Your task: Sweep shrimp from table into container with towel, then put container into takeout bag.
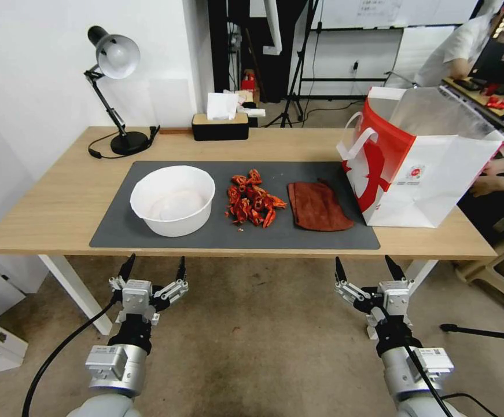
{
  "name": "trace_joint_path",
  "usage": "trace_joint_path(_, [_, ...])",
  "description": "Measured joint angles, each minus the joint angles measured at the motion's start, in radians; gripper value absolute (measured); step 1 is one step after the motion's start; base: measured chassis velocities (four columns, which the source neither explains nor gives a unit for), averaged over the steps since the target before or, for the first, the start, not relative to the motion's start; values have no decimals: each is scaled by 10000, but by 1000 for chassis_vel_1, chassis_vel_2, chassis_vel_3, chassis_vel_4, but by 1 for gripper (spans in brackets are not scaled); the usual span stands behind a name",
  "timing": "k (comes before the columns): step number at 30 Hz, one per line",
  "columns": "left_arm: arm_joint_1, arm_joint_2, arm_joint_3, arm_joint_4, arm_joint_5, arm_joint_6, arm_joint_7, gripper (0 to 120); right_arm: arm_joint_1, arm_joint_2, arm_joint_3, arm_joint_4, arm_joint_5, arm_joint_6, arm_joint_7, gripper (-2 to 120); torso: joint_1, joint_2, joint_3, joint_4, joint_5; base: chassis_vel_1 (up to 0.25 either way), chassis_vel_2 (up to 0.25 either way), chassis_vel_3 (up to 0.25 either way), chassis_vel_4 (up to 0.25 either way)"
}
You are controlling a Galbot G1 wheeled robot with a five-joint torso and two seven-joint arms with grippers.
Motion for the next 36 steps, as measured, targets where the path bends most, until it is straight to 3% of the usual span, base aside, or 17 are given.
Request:
trace_joint_path(18, [-17,-22,-4,0,-10,62,4,100,81,45,-114,-84,4,-181,-65,100,0,1,0,-1,-5,0,0,0,0])
trace_joint_path(20, [-132,-188,-55,0,-134,496,93,100,300,203,-499,-395,47,-901,-296,100,0,0,0,0,3,0,0,0,0])
trace_joint_path(21, [-260,-380,-117,0,-281,986,196,100,488,335,-799,-652,88,-1491,-490,100,0,0,0,1,-1,0,0,0,0])
trace_joint_path(22, [-260,-380,-117,0,-281,986,196,100,488,335,-799,-652,88,-1491,-490,100,0,0,0,1,-1,0,0,0,0])
trace_joint_path(24, [-446,-672,-209,0,-505,1730,358,100,693,492,-1165,-921,126,-2137,-716,100,1,-1,0,3,7,0,0,0,0])
trace_joint_path(27, [-612,-927,-295,3,-722,2380,498,100,760,566,-1285,-941,129,-2201,-812,100,0,0,0,2,-4,0,0,0,0])
trace_joint_path(36, [-708,-1079,-429,-120,-1174,2704,635,100,807,521,-1271,-676,165,-2207,-802,100,0,0,0,0,-2,0,0,0,0])
